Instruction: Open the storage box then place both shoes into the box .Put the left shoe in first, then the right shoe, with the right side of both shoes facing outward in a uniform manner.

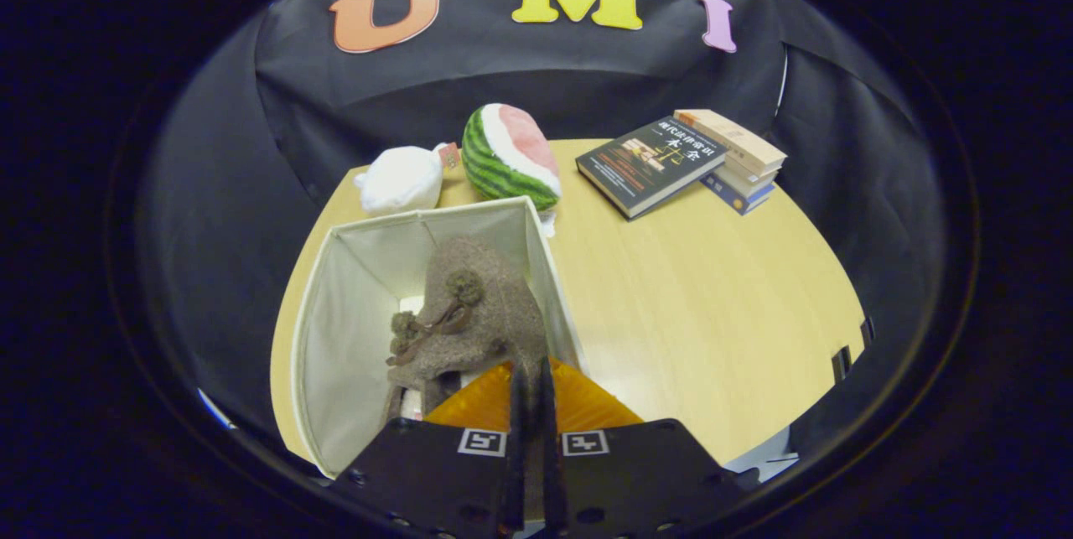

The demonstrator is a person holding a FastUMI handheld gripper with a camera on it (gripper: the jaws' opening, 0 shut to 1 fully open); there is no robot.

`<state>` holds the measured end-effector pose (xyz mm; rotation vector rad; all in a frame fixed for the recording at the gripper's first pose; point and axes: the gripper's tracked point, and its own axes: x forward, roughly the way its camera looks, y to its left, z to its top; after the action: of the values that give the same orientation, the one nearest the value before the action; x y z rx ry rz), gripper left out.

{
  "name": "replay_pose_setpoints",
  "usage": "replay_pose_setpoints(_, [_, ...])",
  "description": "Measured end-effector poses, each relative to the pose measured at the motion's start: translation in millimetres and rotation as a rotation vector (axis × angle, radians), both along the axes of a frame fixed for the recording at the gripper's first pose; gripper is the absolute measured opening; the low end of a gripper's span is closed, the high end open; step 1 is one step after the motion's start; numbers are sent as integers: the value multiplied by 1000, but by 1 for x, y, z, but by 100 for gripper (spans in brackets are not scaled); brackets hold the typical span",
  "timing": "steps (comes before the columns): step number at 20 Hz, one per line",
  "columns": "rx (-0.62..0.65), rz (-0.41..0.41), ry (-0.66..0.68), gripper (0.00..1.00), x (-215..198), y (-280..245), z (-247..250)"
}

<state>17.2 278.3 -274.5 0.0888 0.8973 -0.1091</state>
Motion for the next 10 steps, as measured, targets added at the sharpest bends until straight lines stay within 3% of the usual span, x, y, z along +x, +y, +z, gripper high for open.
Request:
replay_pose_setpoints(4, [-41, 49, -46, 21, 0, 5, 18])
replay_pose_setpoints(5, [-49, 55, -70, 34, -2, 3, 29])
replay_pose_setpoints(6, [-48, 59, -100, 40, -4, 3, 42])
replay_pose_setpoints(9, [-54, 71, -207, 77, -11, -4, 82])
replay_pose_setpoints(10, [-62, 73, -248, 83, -11, -9, 96])
